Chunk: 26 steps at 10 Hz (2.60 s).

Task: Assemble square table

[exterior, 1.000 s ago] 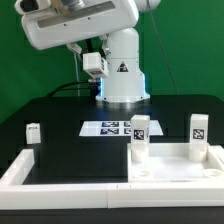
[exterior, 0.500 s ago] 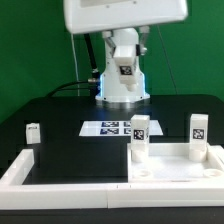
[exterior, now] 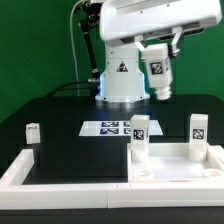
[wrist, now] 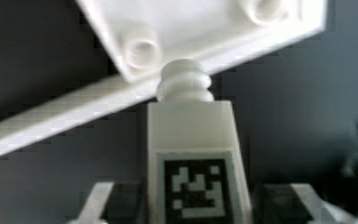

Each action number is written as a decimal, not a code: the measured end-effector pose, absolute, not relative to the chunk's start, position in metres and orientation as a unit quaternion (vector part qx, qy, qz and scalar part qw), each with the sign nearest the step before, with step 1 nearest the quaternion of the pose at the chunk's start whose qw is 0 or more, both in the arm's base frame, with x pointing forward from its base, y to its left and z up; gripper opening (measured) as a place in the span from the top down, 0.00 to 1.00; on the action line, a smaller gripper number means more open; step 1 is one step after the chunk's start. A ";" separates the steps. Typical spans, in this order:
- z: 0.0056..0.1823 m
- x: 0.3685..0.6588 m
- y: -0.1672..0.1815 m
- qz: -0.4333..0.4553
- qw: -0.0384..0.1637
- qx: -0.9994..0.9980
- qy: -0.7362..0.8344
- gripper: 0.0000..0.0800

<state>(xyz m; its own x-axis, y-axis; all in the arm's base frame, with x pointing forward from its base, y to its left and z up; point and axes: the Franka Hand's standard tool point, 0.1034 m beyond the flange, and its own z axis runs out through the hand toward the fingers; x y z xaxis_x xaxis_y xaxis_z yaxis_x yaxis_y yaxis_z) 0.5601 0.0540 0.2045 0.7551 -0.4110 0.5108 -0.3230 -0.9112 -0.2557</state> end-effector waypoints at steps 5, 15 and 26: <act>0.166 0.562 0.105 -0.307 0.074 -0.925 0.211 0.64; 0.142 0.593 0.101 -0.337 0.002 -0.939 0.067 0.64; 0.092 0.596 0.117 -0.309 -0.014 -0.950 0.043 0.64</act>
Offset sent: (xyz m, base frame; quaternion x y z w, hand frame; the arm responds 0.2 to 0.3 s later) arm 0.0000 0.0000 0.0000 0.0000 0.0000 0.0000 1.0000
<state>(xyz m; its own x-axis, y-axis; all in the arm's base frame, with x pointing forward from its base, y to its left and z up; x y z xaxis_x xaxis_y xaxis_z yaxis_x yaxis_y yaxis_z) 0.5958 0.1170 0.0915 0.8056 -0.0720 0.5880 -0.0899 -0.9960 0.0012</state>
